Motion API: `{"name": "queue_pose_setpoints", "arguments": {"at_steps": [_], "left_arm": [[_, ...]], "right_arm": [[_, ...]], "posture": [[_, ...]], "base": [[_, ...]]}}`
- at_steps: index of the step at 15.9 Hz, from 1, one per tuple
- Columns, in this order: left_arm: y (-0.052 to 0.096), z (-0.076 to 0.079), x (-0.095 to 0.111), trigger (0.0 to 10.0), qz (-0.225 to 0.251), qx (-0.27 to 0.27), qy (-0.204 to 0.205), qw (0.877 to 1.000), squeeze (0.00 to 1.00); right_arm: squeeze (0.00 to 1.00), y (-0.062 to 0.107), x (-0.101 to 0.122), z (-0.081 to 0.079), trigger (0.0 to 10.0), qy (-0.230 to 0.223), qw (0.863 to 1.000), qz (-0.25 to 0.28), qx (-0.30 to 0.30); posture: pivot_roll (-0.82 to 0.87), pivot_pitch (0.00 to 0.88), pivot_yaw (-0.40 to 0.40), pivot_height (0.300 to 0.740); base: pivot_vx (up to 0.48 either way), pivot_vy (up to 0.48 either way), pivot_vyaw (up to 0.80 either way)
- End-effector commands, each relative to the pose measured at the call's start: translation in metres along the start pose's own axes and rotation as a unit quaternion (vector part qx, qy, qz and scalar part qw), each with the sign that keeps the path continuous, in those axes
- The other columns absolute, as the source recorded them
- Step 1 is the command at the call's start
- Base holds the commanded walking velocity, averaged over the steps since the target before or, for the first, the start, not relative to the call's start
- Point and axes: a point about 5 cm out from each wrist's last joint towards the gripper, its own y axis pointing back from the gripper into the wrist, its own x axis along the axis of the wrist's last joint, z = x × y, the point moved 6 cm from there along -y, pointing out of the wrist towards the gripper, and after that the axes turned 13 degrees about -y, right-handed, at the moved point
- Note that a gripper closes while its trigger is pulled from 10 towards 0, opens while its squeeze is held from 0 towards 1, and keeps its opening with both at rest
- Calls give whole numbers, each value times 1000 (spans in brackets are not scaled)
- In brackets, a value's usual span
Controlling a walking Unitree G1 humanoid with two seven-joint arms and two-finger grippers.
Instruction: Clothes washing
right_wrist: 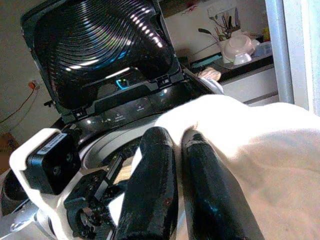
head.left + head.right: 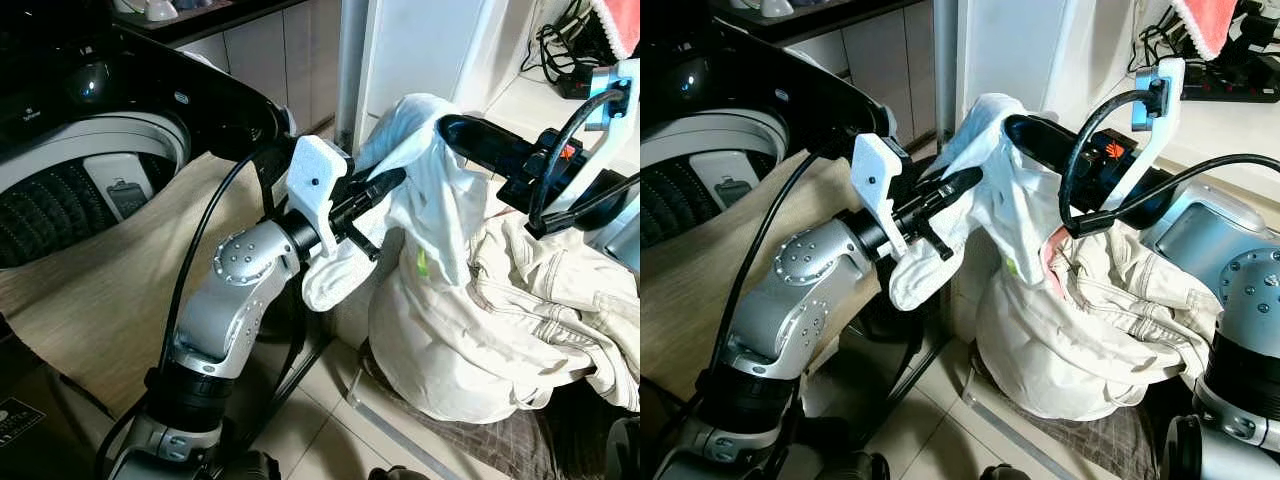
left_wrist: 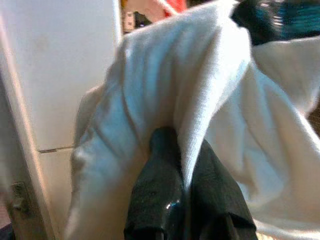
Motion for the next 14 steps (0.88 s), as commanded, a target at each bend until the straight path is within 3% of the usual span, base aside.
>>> {"name": "queue_pose_setpoints", "arguments": {"at_steps": [1,2,3,5,6,7,8,9,10,11,12,13,14], "left_arm": [[-1,-19,4,0,3,37,-13,999,0],[0,-25,6,0,4,50,-18,999,0],[2,-45,12,0,7,88,-36,995,0],[18,-117,47,0,29,208,-110,972,0],[31,-153,73,0,44,266,-154,951,0],[58,-202,123,0,73,363,-230,900,0],[73,-220,147,0,90,407,-263,870,0],[94,-238,179,0,113,461,-303,826,0],[121,-252,216,0,126,519,-366,762,0],[128,-257,225,0,120,532,-391,742,0],[130,-266,220,0,83,532,-413,734,0],[122,-282,182,0,-10,509,-405,760,0],[118,-289,157,0,-67,491,-390,776,0]], "right_arm": [[1000,1,3,-6,10000,5,1000,3,9],[1000,0,3,-6,10000,4,1000,2,10],[1000,1,2,-11,10000,1,1000,1,24],[1000,0,-1,-3,10000,25,1000,-8,-8],[0,-1,-4,-2,10000,30,999,-14,-12],[0,-2,-8,-9,10000,43,999,-23,6],[0,-3,-10,-13,10000,48,998,-25,13],[0,-3,-10,-16,10000,52,998,-25,19],[0,-4,-10,-16,10000,52,998,-24,20],[0,-4,-10,-16,10000,52,998,-23,20],[0,-6,-11,-16,10000,53,998,-23,20],[0,-9,-15,-16,10000,56,998,-26,18],[0,-10,-19,-15,10000,60,998,-31,16]], "posture": [[-65,23,9,740],[-64,24,8,740],[-63,22,8,740],[-60,21,8,740],[-58,22,8,740],[-56,21,9,740],[-55,21,9,740],[-55,21,9,740],[-49,19,9,740],[-49,19,9,740],[-47,16,13,740],[-47,16,13,740],[-47,16,13,740]], "base": [[0,0,0],[0,0,0],[0,0,0],[0,0,0],[0,0,0],[0,0,0],[0,0,0],[0,0,0],[0,0,0],[0,0,0],[0,0,0],[0,0,0],[0,0,0]]}}
